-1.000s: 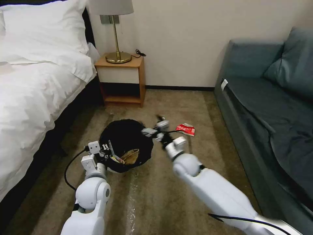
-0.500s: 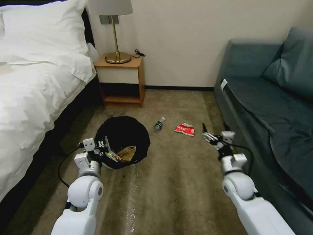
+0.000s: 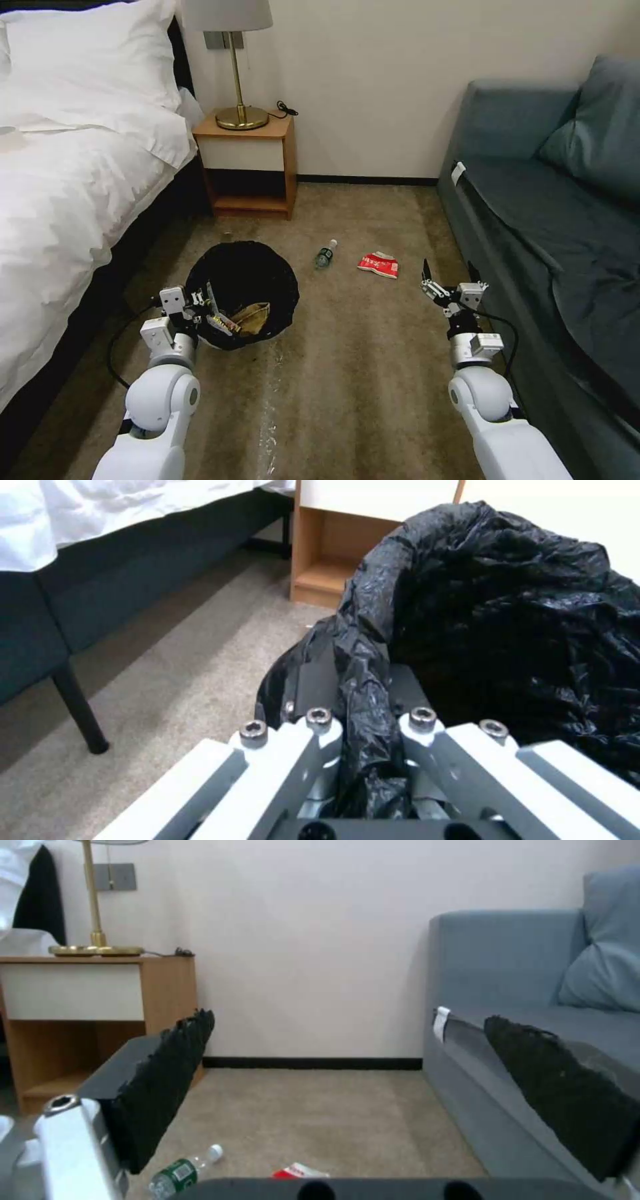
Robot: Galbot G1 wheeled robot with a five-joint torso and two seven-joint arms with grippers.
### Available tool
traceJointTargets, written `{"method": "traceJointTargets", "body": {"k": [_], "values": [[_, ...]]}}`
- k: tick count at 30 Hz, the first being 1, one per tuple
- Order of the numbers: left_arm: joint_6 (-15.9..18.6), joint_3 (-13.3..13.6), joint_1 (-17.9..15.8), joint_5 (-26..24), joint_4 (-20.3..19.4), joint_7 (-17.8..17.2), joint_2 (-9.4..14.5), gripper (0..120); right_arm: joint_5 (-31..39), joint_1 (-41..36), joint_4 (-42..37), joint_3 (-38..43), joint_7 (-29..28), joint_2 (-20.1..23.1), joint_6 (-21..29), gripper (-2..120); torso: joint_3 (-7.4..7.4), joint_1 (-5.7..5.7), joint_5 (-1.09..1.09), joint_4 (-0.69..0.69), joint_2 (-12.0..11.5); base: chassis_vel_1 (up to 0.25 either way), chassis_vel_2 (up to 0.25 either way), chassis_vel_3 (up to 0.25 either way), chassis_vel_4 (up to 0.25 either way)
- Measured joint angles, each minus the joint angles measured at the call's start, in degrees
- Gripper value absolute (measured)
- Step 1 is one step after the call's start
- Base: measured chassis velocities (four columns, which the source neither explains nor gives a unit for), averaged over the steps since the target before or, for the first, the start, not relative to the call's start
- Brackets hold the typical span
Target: Pick up the trash bin, then pick up the garbage on the floor and place it into the trash bin.
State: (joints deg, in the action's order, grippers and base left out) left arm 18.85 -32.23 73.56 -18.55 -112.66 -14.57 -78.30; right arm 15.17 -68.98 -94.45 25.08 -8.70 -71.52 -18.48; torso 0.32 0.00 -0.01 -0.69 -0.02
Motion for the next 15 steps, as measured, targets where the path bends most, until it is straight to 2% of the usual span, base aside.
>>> {"method": "traceJointTargets", "body": {"k": [15], "values": [[-0.12,0.01,0.27,0.07,-0.15,0.03,0.5,4,-0.57,-1.19,0.23,0.26,0.14,-0.71,0.5,100,0.0,0.0,0.01,-0.01,-0.01,0.0,0.0,0.0,0.0]]}}
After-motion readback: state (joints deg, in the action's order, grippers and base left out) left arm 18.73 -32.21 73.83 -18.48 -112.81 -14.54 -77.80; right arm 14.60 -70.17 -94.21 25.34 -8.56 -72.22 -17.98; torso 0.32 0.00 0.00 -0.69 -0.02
